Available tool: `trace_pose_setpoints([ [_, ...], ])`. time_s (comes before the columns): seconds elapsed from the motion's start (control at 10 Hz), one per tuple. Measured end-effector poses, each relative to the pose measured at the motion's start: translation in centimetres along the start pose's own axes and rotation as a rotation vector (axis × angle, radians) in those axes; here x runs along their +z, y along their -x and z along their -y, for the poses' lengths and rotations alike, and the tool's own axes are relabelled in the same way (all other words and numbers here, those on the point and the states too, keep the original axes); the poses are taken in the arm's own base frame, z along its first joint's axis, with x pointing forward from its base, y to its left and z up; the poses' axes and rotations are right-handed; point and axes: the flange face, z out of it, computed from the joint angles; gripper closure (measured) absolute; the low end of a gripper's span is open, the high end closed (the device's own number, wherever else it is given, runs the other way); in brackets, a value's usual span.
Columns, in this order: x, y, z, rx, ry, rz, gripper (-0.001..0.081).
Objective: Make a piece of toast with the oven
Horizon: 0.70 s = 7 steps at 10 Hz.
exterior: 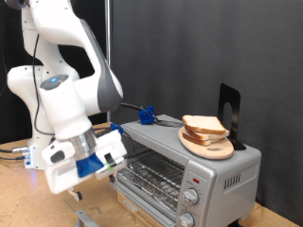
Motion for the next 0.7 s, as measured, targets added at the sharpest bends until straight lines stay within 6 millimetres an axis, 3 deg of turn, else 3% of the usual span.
trace_pose_setpoints([
  [0.3,-0.1,1.1,-0.1,-0.041,-0.071,0.117,-0.0002],
  [0.7,-5.6,3.7,0.7,-0.165,-0.27,0.307,-0.0002],
])
